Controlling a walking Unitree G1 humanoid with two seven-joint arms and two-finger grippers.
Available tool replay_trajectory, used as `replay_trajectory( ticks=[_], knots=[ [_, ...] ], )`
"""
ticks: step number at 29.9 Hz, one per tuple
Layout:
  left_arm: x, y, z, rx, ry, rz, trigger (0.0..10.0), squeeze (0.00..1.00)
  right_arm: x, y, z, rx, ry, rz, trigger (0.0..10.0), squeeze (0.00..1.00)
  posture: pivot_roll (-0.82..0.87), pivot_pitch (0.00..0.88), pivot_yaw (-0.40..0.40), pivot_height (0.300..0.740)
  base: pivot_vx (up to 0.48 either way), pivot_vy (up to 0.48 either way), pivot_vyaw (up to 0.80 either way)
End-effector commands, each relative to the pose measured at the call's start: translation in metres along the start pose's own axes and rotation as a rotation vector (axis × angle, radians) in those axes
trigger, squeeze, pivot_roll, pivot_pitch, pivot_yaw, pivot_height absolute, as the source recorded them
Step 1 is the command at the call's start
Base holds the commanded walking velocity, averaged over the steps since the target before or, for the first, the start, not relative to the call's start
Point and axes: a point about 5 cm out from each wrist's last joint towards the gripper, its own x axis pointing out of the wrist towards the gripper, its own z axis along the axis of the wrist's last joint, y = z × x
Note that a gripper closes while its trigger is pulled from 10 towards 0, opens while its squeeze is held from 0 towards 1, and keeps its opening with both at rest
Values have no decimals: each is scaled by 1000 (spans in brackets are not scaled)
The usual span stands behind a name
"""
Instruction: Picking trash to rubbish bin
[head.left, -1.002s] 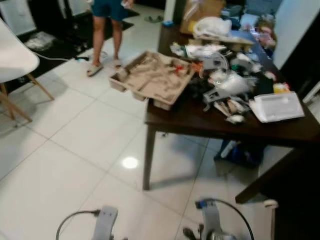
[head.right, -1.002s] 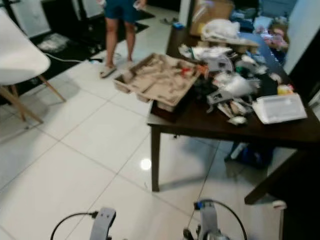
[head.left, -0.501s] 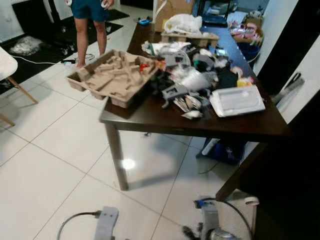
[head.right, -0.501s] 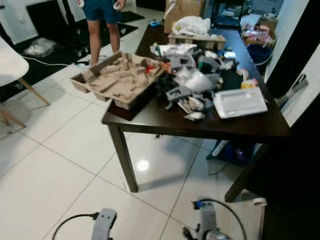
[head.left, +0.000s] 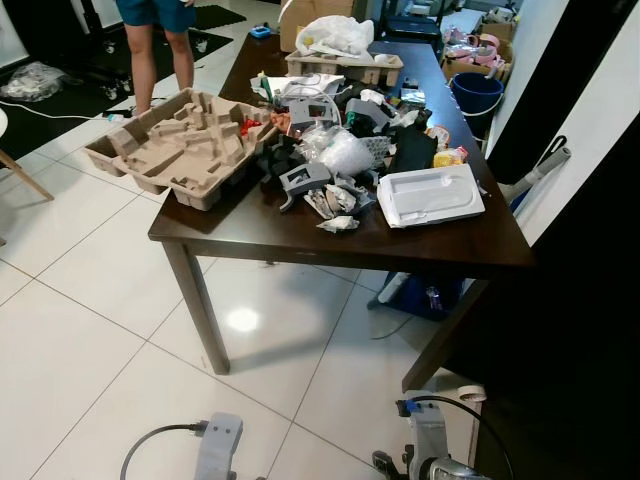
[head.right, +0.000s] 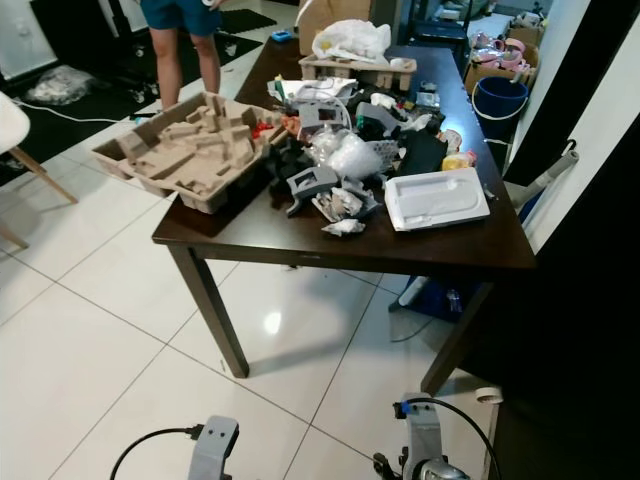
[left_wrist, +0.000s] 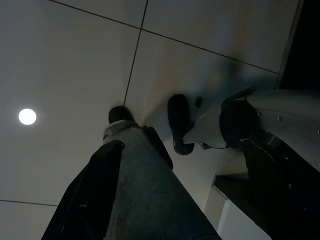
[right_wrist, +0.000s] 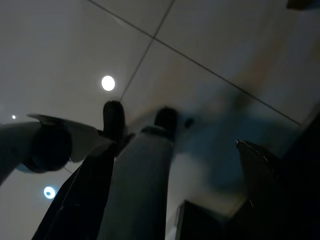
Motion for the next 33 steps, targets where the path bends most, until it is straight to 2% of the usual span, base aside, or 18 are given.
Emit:
replay_trajectory(
  ticks=[1, 6, 12, 14, 16, 17, 19, 21, 22, 23, 24, 26, 27, 28, 32, 33],
  knots=[
    [-1, -1, -9, -17, 25, -1, 10000, 0, -1, -2, 7, 62, -65, 26, 10000, 0, 52, 79, -31, 740, 0, 0, 0],
    [-2, -1, -10, -18, 21, 6, 10000, 0, -7, -16, 46, 321, -312, 75, 10000, 0, 50, 82, -31, 740, 0, 0, 0],
    [-3, 2, -11, -11, 19, 21, 10000, 0, -19, -40, 75, 351, -471, 23, 10000, 0, 49, 81, -28, 740, 0, 0, 0],
    [-3, 2, -10, -13, 15, 20, 10000, 0, -26, -52, 89, 404, -558, -1, 10000, 0, 46, 80, -26, 740, 0, 0, 0],
    [-3, 3, -8, -14, 8, 19, 10000, 0, -39, -68, 107, 482, -688, -20, 10000, 0, 46, 79, -25, 740, 0, 0, 0],
    [-3, 3, -8, -14, 8, 19, 10000, 0, -39, -68, 107, 482, -688, -20, 10000, 0, 46, 79, -25, 740, 0, 0, 0],
    [-2, 3, -5, -9, 0, 13, 10000, 0, -52, -82, 125, 546, -813, -21, 10000, 0, 43, 80, -22, 740, 0, 0, 0],
    [-2, 3, -3, -6, -4, 6, 10000, 0, -60, -90, 136, 585, -893, -14, 10000, 0, 43, 80, -22, 740, 0, 0, 0],
    [-2, 3, -3, -6, -4, 6, 10000, 0, -60, -90, 136, 585, -893, -14, 10000, 0, 43, 80, -22, 740, 0, 0, 0],
    [-1, 2, -2, -3, -4, -2, 10000, 0, -68, -93, 150, 638, -983, 25, 10000, 0, 35, 84, -18, 740, 0, 0, 0],
    [-1, 1, -2, -1, -4, -6, 10000, 0, -72, -95, 157, 667, -1032, 53, 10000, 0, 35, 84, -18, 740, 0, 0, 0],
    [-1, 0, -2, 3, -4, -10, 10000, 0, -81, -92, 176, 714, -1151, 188, 10000, 0, 30, 84, -16, 740, 0, 0, 0],
    [0, -1, -2, 2, -4, -11, 10000, 0, -85, -88, 184, 702, -1192, 254, 10000, 0, 30, 84, -16, 740, 0, 0, 0],
    [0, -1, -2, 2, -4, -11, 10000, 0, -85, -88, 184, 702, -1192, 254, 10000, 0, 30, 84, -16, 740, 0, 0, 0],
    [0, -3, -1, 0, -6, -15, 10000, 0, -97, -66, 215, 593, -1304, 485, 10000, 0, 22, 86, -13, 740, 0, 0, 0],
    [1, -3, -1, 1, -7, -17, 10000, 0, -100, -56, 223, 542, -1316, 539, 10000, 0, 21, 84, -12, 740, 0, 0, 0]
  ],
)
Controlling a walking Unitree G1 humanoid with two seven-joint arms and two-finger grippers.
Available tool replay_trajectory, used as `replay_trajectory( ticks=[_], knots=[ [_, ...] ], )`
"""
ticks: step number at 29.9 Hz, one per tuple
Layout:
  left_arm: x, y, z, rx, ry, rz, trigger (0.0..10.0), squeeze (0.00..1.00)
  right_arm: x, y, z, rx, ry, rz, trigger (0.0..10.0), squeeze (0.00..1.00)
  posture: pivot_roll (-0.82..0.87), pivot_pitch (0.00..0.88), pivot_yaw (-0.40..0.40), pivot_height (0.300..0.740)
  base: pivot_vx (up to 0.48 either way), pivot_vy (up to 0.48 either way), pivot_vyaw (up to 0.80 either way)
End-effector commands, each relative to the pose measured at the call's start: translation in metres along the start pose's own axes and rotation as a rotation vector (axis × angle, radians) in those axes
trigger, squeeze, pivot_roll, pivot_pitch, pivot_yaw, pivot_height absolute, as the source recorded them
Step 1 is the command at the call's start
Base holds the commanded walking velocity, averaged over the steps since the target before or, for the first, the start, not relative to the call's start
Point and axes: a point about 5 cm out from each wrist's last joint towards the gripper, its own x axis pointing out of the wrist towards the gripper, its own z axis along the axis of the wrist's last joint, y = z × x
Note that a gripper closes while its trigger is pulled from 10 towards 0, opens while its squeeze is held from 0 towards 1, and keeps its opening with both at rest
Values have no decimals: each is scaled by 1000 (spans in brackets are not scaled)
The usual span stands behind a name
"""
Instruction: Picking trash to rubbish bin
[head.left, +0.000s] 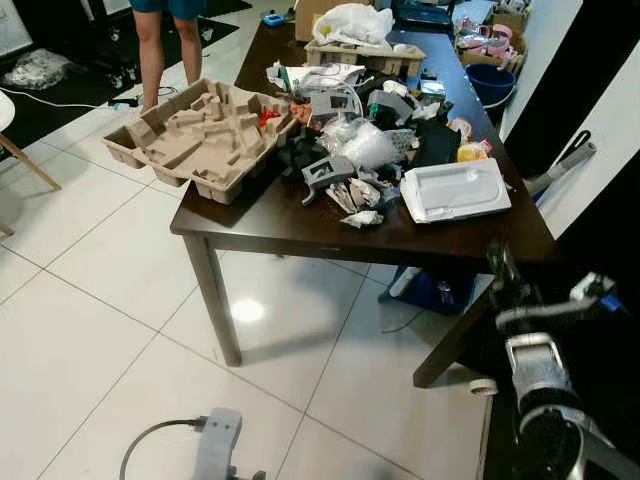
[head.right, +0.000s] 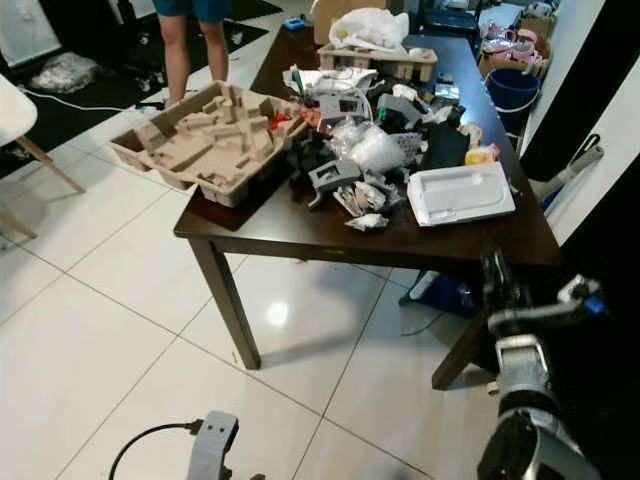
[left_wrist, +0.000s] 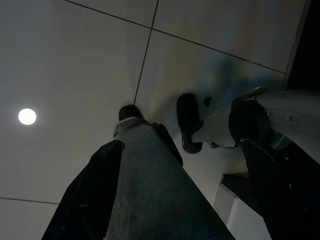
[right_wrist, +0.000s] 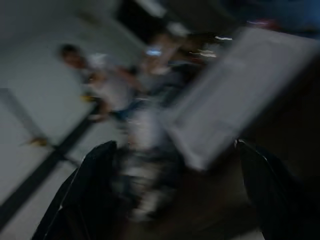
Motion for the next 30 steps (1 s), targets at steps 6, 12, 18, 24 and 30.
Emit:
replay_trajectory(
  ticks=[6, 12, 18, 24, 30],
  knots=[
    [0, -3, -6, -1, 22, -16, 10000, 0, 30, 47, -16, -64, 77, 277, 10000, 0, 17, 83, -5, 740, 0, 0, 0],
    [1, -2, 0, 15, 10, -30, 10000, 0, 51, 91, -39, -226, 188, 426, 10000, 0, 16, 80, 0, 740, 0, 0, 0],
    [1, -2, 2, 19, 9, -36, 10000, 0, 56, 104, -61, -548, 316, 418, 10000, 0, 16, 81, 4, 740, 0, 0, 0],
    [0, -1, 0, 21, 14, -37, 10000, 0, 56, 106, -70, -746, 387, 401, 10000, 0, 19, 83, 6, 740, 0, 0, 0],
    [-1, -1, -4, 20, 23, -40, 10000, 0, 59, 104, -68, -915, 426, 357, 10000, 0, 16, 85, 9, 740, 82, 0, 0]
  ],
)
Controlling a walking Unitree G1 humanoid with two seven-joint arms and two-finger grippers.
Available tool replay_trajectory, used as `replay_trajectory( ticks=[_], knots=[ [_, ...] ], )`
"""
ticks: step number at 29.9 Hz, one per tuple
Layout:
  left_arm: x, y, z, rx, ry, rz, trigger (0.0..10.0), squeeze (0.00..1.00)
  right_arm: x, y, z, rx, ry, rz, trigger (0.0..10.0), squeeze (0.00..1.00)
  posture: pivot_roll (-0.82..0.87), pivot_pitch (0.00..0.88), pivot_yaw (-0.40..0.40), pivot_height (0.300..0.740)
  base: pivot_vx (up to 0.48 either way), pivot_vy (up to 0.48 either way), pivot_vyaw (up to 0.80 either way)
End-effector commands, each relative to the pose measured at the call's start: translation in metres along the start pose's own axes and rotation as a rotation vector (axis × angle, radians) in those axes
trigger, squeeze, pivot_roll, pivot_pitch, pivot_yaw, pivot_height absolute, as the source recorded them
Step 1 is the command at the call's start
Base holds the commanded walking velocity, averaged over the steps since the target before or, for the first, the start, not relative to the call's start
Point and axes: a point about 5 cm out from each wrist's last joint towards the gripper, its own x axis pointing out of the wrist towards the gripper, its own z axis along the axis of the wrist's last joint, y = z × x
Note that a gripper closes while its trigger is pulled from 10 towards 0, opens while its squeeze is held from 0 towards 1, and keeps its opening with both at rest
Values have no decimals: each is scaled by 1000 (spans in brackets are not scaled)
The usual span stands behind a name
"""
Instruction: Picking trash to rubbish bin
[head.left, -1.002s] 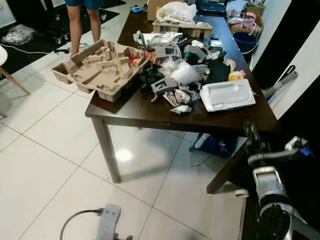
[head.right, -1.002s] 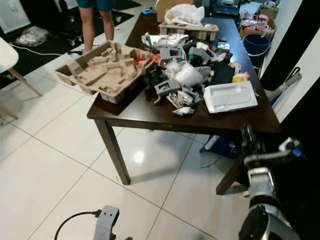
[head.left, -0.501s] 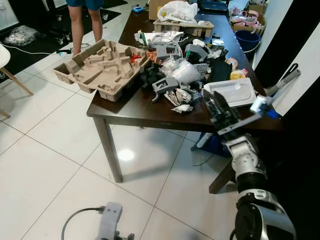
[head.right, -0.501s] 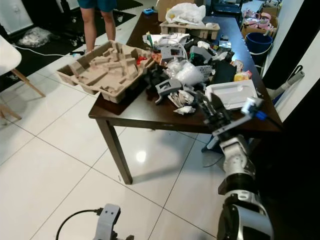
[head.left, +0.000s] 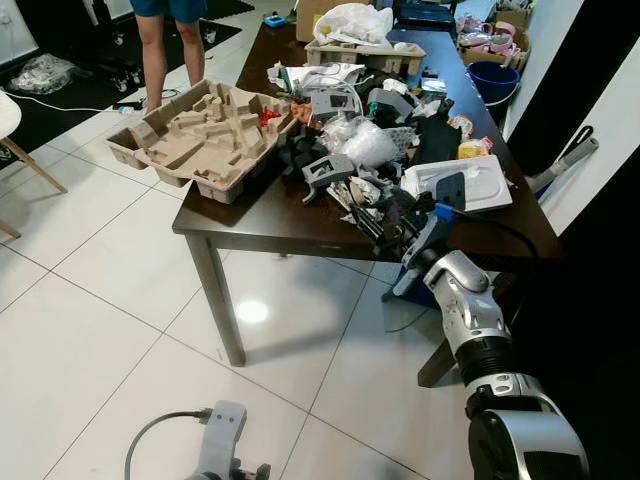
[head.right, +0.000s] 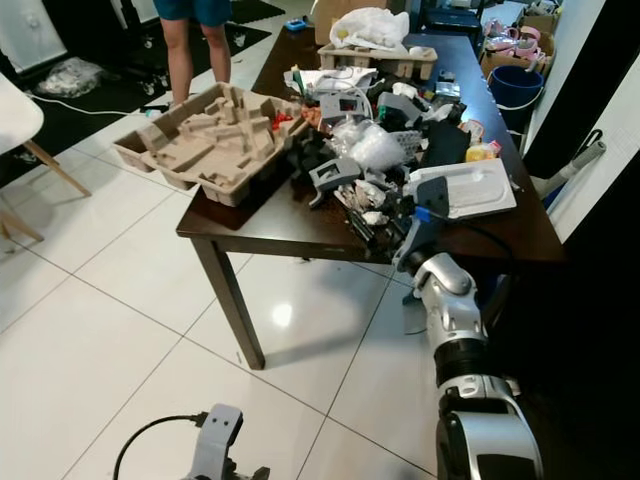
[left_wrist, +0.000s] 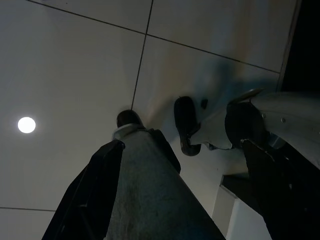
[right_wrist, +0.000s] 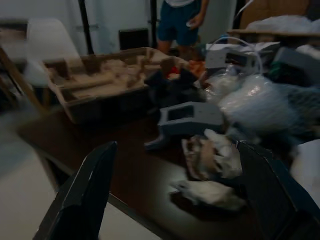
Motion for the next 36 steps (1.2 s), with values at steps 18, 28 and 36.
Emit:
replay_trajectory(
  ticks=[18, 28, 36],
  knots=[
    [-1, -2, -8, 0, 29, -13, 10000, 0, 0, 6, -10, -133, 115, -34, 10000, 0, 11, 86, 3, 740, 256, 0, 0],
    [0, -4, -5, 6, 25, -21, 10000, 0, 2, 13, -3, -75, 64, 15, 10000, 0, 12, 74, 0, 740, 271, 0, 0],
    [1, -5, -4, 10, 22, -26, 10000, 0, 4, 12, -3, -73, 72, 7, 10000, 0, 11, 70, -2, 740, 296, 0, 0]
  ],
)
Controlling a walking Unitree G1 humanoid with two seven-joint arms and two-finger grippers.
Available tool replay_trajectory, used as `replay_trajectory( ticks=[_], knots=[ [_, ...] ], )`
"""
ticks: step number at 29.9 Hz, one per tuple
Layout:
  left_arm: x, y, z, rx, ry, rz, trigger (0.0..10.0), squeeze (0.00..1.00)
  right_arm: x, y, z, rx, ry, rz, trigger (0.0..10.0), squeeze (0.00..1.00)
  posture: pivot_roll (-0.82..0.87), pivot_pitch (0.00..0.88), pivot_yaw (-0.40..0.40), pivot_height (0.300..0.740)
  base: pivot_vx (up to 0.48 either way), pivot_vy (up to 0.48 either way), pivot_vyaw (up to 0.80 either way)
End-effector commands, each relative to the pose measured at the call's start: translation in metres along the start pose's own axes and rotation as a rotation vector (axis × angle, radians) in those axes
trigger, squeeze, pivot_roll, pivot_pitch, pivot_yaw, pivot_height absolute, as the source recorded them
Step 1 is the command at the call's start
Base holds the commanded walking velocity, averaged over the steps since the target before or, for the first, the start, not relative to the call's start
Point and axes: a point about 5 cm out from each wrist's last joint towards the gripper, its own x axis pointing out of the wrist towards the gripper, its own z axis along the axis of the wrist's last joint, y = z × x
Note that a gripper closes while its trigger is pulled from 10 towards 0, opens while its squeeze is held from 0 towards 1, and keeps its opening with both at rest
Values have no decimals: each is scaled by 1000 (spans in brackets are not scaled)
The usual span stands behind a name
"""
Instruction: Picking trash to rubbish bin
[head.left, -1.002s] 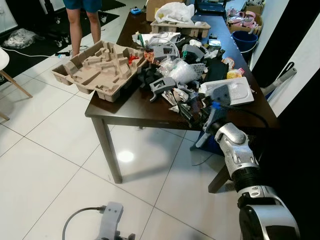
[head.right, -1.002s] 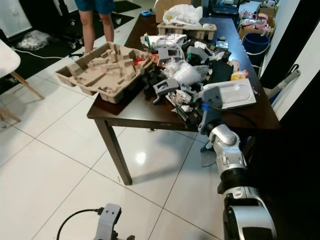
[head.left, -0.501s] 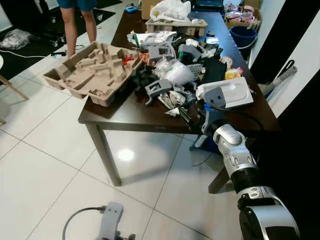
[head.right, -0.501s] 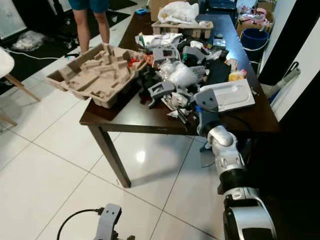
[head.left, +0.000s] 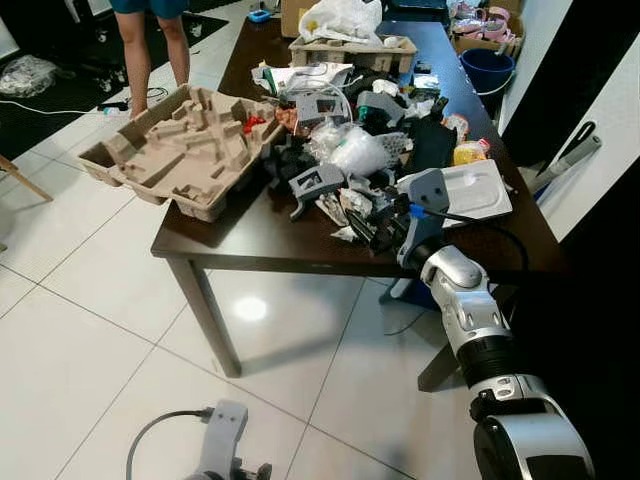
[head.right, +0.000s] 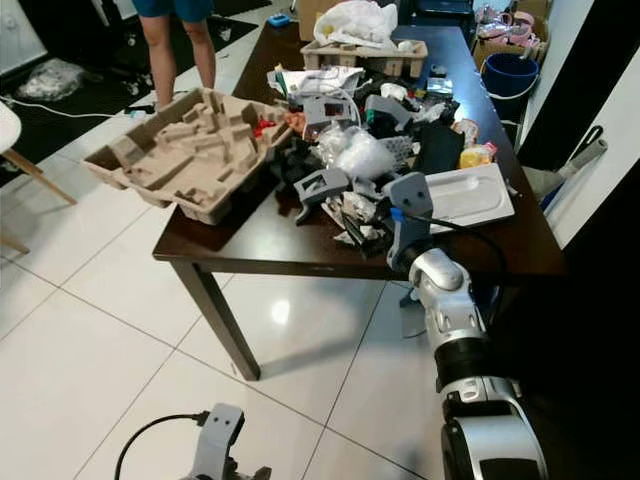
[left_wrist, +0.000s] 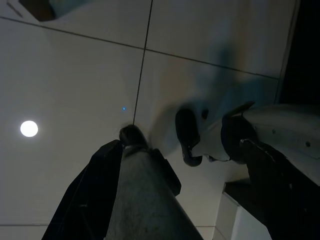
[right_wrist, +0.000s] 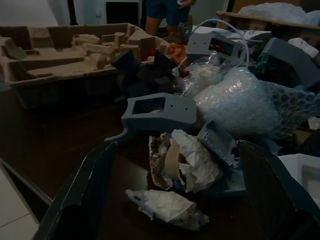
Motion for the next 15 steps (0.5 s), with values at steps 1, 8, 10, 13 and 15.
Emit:
replay_trajectory(
  ticks=[1, 8, 10, 13, 15],
  knots=[
    [0, -4, -7, -1, 27, -14, 10000, 0, 0, 2, -1, 20, 3, -1, 10000, 0, 11, 70, -2, 740, 304, 0, 0],
    [0, -3, -8, -4, 26, -15, 10000, 0, -1, 2, 1, 22, -7, 3, 10000, 0, 11, 70, -2, 740, 305, 0, 0],
    [0, -3, -8, -5, 26, -15, 10000, 0, 0, 3, 1, 25, -5, 4, 10000, 0, 8, 68, 0, 740, 306, 0, 0],
    [0, -3, -7, -6, 24, -15, 10000, 0, 0, 3, 0, 24, -3, 4, 10000, 0, 8, 68, 0, 740, 304, 0, 0],
    [0, -3, -7, -7, 23, -16, 10000, 0, 0, 3, 0, 23, -2, 4, 10000, 0, 8, 68, 0, 740, 304, 0, 0]
  ],
)
